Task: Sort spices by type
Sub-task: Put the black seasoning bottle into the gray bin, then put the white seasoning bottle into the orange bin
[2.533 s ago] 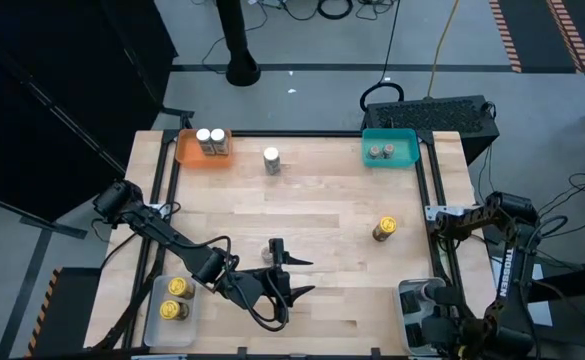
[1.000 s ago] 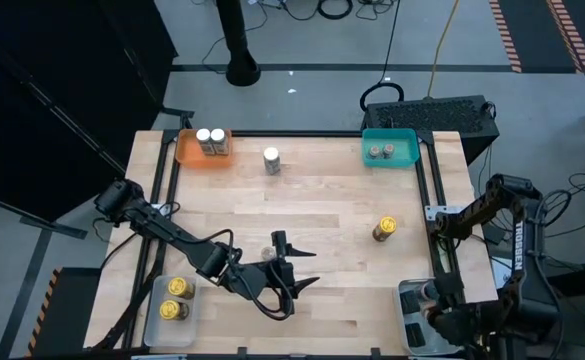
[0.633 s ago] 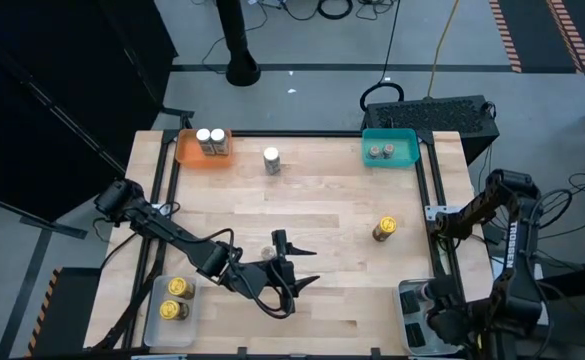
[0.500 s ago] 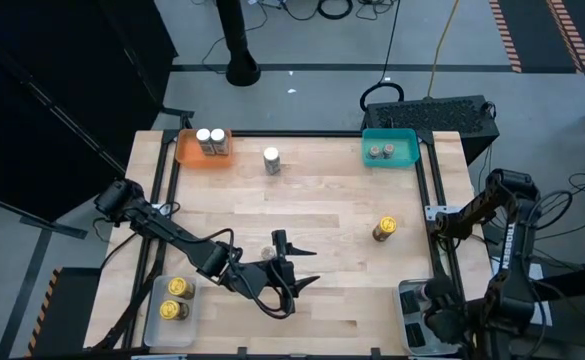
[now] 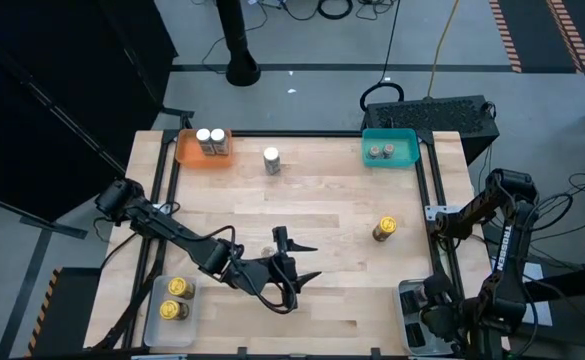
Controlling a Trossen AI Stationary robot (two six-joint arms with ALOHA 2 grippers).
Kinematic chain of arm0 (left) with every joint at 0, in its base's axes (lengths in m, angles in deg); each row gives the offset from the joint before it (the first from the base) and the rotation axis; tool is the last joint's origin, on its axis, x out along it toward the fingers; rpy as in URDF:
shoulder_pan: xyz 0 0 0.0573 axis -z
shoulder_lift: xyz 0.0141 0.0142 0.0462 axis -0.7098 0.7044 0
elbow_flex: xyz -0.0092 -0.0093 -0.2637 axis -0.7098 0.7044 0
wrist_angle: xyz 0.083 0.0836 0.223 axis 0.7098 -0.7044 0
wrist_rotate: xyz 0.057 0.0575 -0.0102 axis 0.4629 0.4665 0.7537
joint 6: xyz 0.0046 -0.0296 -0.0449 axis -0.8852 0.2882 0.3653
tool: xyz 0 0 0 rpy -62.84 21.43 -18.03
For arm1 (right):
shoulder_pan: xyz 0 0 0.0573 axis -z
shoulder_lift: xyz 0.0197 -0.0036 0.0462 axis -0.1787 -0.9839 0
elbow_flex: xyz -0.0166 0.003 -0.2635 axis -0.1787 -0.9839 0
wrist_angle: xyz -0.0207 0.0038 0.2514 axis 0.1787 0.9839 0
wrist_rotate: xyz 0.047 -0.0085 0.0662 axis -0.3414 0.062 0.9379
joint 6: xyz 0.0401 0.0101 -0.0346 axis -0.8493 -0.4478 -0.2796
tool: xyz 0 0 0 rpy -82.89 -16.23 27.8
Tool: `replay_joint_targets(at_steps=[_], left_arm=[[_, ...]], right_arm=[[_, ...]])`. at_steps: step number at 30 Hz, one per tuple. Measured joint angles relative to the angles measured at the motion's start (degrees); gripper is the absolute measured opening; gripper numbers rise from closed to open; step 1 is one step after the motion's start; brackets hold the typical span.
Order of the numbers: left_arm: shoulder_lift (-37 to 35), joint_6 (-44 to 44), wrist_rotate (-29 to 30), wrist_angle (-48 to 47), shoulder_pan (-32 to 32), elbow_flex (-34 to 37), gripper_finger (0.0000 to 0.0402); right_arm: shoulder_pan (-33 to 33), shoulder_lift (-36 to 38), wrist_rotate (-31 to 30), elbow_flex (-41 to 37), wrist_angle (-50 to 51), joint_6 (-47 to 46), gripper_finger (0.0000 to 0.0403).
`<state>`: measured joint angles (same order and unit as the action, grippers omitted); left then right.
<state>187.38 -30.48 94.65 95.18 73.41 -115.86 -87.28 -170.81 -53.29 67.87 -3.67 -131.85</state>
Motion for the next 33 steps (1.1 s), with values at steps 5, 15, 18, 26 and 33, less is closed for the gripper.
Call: replay_joint_targets(at_steps=[5,15,18,26,33], left_arm=[[0.0,0.0,0.0,0.0,0.0,0.0,0.0260],[0.0,0.0,0.0,0.0,-0.1,0.0,0.0260],[0.0,-0.1,0.0,0.0,-0.1,0.0,0.0260],[0.0,-0.2,0.0,-0.2,-0.1,0.0,0.0260],[0.0,-0.2,-0.5,-0.6,0.0,0.0,0.0260]], right_arm=[[0.0,0.0,0.5,0.0,1.7,-3.8,0.0249],[0.8,0.0,0.5,2.2,4.4,-3.8,0.0245],[1.7,0.1,-1.2,4.1,5.7,-3.6,0.0242],[4.8,0.1,-16.4,9.1,9.4,0.8,0.0242],[8.2,0.1,-27.7,10.2,9.1,3.3,0.0242]])
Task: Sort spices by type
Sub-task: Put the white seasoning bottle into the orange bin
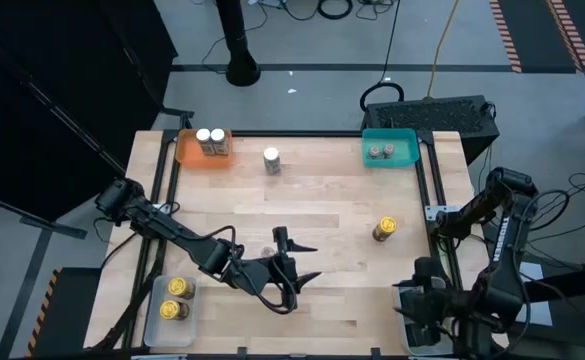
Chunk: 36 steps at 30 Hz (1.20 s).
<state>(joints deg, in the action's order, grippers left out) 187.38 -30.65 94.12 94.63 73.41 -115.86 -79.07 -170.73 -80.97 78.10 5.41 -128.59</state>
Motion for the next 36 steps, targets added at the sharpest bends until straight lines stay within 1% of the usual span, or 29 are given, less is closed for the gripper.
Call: replay_joint_targets(at_steps=[3,8,19,21,24,28,33,36], left_arm=[[0.0,0.0,-0.3,-0.8,0.2,0.0,0.0260],[0.0,0.2,-0.3,-3.0,0.3,0.0,0.0260],[0.0,0.5,-0.4,-5.0,0.7,0.0,0.0260],[0.0,0.5,-0.6,-5.0,1.0,0.0,0.0260],[0.0,0.6,-0.7,-5.0,1.5,0.0,0.0260],[0.0,0.6,-0.8,-5.1,2.0,0.0,0.0260],[0.0,0.6,-0.8,-5.3,2.1,0.0,0.0260],[0.0,0.6,-0.8,-5.3,2.1,0.0,0.0260]], right_arm=[[1.2,0.0,-0.8,0.0,-0.6,-0.7,0.0242],[2.3,0.0,-8.9,0.0,-1.1,-5.1,0.0242],[4.4,0.0,-21.0,0.0,-4.5,-11.9,0.0242],[5.3,-0.1,-22.5,0.0,-5.1,-13.0,0.0242],[6.6,-1.0,-23.4,0.0,-6.0,-13.2,0.0242],[9.4,-2.6,-23.0,0.0,-7.9,-12.1,0.0242],[12.3,-4.1,-22.3,-0.1,-13.2,-5.7,0.0242],[14.0,-4.4,-21.5,-0.1,-17.2,0.0,0.0242]])
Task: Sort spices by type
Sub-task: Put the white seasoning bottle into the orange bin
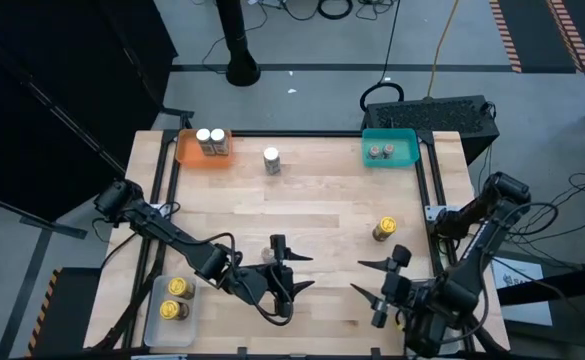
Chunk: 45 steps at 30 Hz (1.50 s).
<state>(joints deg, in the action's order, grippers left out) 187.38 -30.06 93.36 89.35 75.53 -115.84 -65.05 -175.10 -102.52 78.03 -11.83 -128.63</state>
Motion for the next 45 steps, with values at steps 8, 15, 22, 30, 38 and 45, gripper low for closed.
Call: replay_joint_targets(at_steps=[8,15,22,30,38,45], left_arm=[[0.0,0.0,0.0,-0.5,0.2,0.0,0.0260],[0.0,-0.2,0.3,-1.8,1.2,0.0,0.0260],[0.0,-0.2,2.4,-4.3,2.8,0.0,0.0260],[0.0,-0.2,7.0,-7.1,5.2,0.0,0.0260],[0.1,-0.2,17.9,-10.3,8.2,0.0,0.0260],[-5.4,8.3,15.6,-24.5,7.4,0.0,0.0260]], right_arm=[[4.2,0.0,1.9,0.0,-11.6,17.3,0.0242],[9.5,0.0,5.5,0.0,-16.9,28.9,0.0242],[14.9,-0.1,12.6,-0.9,-24.0,38.2,0.0242],[19.6,-0.2,21.0,-6.7,-38.4,49.1,0.0242],[22.2,0.0,21.4,-10.6,-41.2,51.1,0.0242],[23.6,0.7,21.1,-10.7,-39.7,53.1,0.0242]])
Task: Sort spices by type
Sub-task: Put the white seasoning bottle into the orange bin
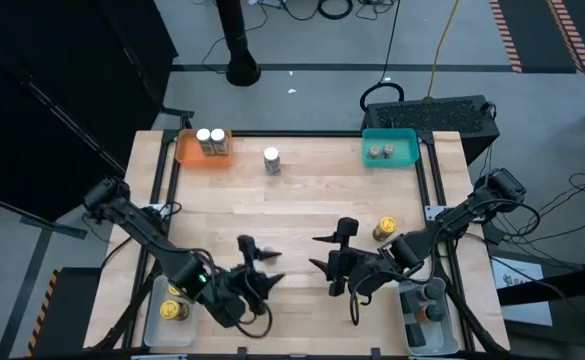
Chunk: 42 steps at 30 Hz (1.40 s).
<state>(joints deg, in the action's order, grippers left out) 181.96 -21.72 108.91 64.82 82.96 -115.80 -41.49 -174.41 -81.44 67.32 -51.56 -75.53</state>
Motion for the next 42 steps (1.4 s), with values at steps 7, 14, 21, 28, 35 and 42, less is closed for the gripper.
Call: replay_joint_targets(at_steps=[7,14,21,28,35,42], left_arm=[[-7.8,1.8,-5.8,-12.1,-6.8,0.0,0.0260],[-13.7,-11.6,-23.7,-15.4,-22.9,0.9,0.0246],[-15.3,-15.7,-35.6,-14.4,-45.5,1.6,0.0239],[-8.4,-2.7,-52.4,-17.1,-64.1,-1.6,0.0239],[2.0,0.1,-51.8,-23.9,-69.8,-7.7,0.0239],[8.7,-1.0,-49.1,-24.9,-70.0,-12.3,0.0240]], right_arm=[[3.6,4.6,-1.7,-0.1,8.0,0.7,0.0242],[10.5,11.4,-1.2,0.0,9.0,5.1,0.0242],[16.7,12.3,-0.6,0.0,11.7,2.9,0.0242],[19.6,12.2,0.0,0.0,16.1,-0.4,0.0242],[19.6,12.2,-4.5,0.0,16.9,-2.0,0.0242],[19.6,12.2,-4.5,0.0,16.9,-3.1,0.0242]])
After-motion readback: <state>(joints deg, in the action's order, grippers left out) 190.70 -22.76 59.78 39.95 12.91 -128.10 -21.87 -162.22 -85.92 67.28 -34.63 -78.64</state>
